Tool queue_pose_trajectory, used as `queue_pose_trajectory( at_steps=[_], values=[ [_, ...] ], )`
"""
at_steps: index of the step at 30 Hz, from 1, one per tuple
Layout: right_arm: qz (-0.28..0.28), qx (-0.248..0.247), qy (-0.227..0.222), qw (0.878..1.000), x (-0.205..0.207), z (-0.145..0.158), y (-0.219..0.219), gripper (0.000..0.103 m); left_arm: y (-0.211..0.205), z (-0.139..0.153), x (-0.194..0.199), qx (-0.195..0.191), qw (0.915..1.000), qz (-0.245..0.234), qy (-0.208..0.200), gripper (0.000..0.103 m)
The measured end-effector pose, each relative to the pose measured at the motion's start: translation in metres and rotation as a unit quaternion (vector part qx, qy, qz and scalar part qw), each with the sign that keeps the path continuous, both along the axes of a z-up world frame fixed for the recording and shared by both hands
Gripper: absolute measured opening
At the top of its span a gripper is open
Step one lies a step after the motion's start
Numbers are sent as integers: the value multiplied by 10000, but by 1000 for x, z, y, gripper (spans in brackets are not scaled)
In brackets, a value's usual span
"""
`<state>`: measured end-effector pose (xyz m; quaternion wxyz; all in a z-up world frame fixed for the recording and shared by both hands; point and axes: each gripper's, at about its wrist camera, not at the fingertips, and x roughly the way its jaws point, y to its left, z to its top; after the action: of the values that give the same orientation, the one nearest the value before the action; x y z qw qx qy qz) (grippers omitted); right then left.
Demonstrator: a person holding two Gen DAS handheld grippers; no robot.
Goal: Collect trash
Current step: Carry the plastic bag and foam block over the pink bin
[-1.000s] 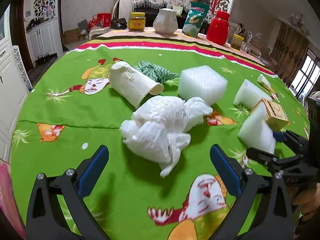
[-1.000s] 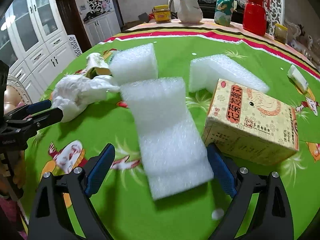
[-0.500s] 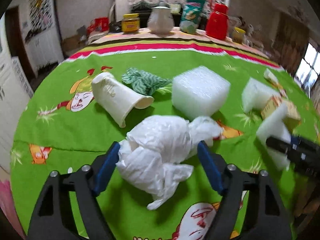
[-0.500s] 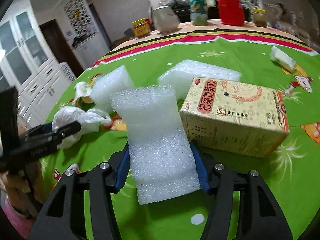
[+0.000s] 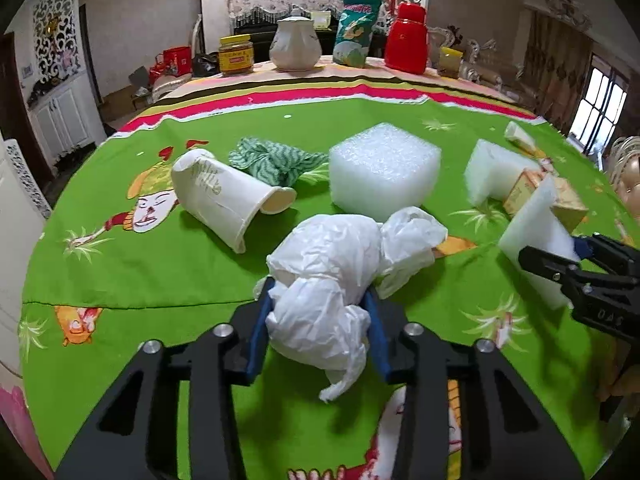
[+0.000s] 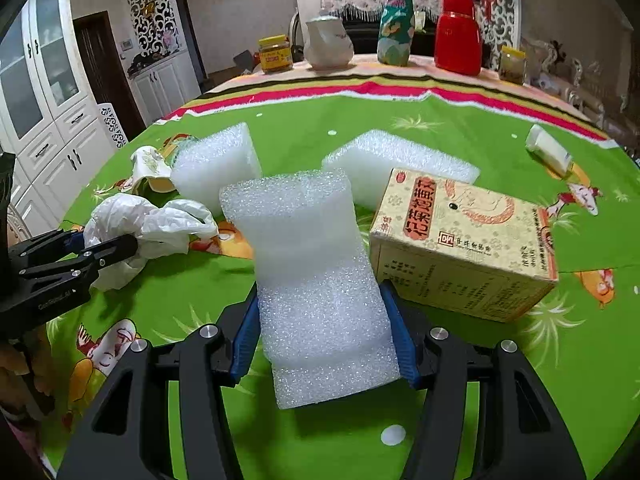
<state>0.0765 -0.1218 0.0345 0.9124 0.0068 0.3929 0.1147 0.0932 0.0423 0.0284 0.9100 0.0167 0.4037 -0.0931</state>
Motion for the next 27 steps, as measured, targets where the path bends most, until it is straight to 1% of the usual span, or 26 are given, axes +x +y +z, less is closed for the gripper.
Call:
queue_pose_trajectory(
  at_steps=[5, 7, 9, 10, 13, 17, 21, 27],
  values=[
    [-52, -115, -146, 9998, -5, 3, 1, 56, 7, 14, -10, -298, 9993, -8, -210, 35],
    [-108, -134, -241, 9996, -9, 5, 1, 56, 6, 19, -13, -293, 9991, -8, -298, 35],
    [-187, 29, -254, 9995, -16, 7, 1, 56, 7, 26, -19, -353, 9987, -21, -376, 35],
    [-174, 89, -270, 9994, -20, 7, 3, 56, 7, 29, -22, -369, 9984, -18, -427, 35],
    [-116, 15, -288, 9995, -29, 9, 14, 56, 11, 42, -33, -363, 9974, 9, -630, 35],
    [-109, 171, -256, 9995, -34, 11, 20, 56, 23, 53, -45, -420, 9964, 72, -738, 35],
    [-24, 135, -226, 9996, -42, 10, 32, 56, 39, 54, -59, -502, 9955, 208, -775, 35],
    [110, 266, -313, 9991, -64, 16, 47, 56, 65, 52, -85, -605, 9939, 344, -860, 35]
  ],
)
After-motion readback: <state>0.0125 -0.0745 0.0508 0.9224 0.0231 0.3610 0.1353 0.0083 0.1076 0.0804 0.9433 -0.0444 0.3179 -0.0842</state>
